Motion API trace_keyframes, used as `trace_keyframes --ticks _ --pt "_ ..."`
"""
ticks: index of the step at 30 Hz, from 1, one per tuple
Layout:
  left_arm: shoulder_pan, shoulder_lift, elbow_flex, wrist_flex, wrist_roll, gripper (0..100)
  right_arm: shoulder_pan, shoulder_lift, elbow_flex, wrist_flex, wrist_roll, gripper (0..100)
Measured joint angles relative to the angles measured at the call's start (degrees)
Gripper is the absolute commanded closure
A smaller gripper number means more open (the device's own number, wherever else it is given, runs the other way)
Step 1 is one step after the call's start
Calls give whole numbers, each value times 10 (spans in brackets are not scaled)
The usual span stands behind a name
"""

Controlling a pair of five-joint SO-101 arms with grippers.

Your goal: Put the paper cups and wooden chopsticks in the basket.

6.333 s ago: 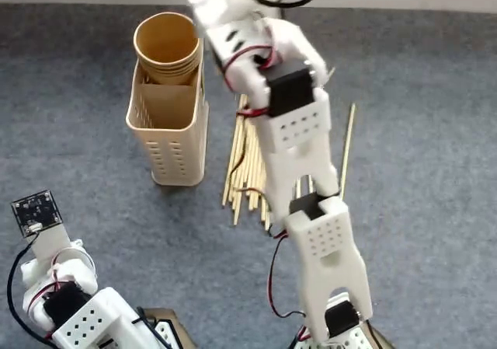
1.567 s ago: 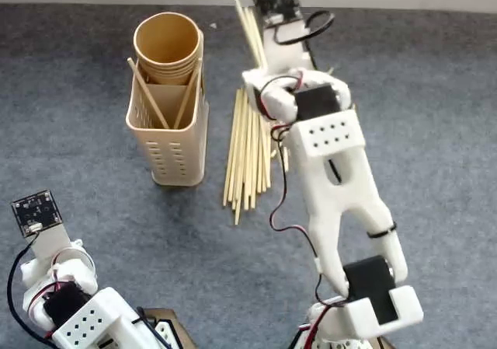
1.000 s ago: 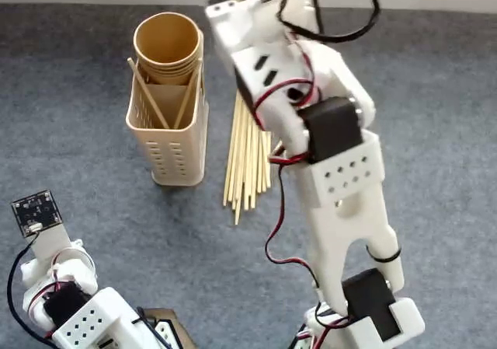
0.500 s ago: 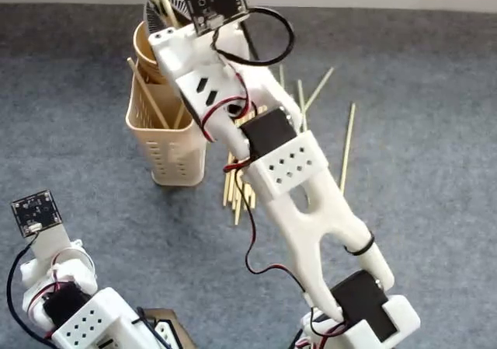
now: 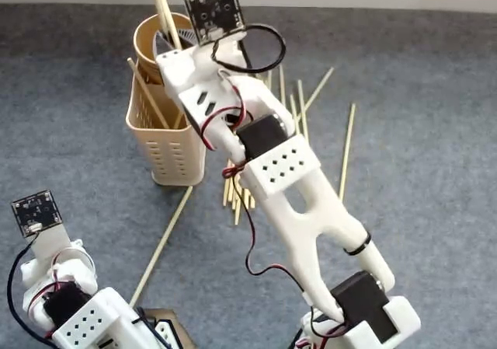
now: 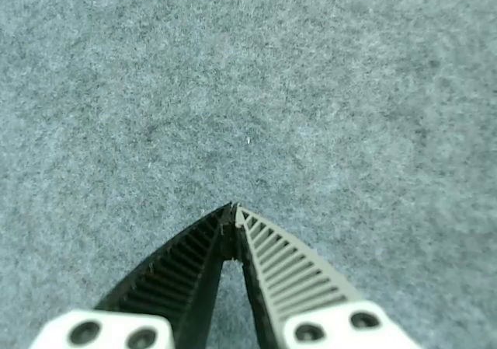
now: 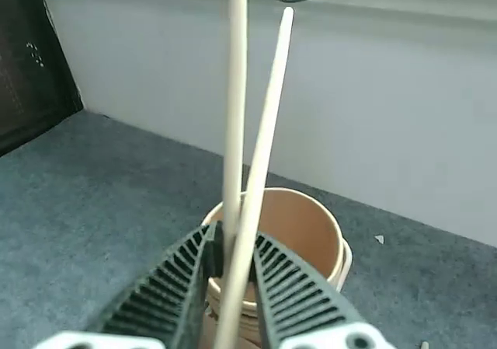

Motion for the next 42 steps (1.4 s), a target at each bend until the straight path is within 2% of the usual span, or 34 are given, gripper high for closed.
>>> trace_keyframes --ticks 4,12,14,17,25,32,36,42 --pt "0 0 0 0 0 976 0 0 3 0 0 882" --pt "0 0 0 0 0 976 0 -1 30 -1 0 880" --pt "0 0 0 0 0 976 2 -1 34 -1 0 905" --pt "0 0 0 0 0 976 16 -4 35 18 26 998" --pt "0 0 0 0 0 976 109 -80 35 109 36 991" --pt "0 0 0 0 0 976 125 -105 35 183 37 991" --pt "0 0 0 0 0 976 62 -121 35 185 37 991" --pt "0 0 0 0 0 976 -45 -113 63 61 37 991"
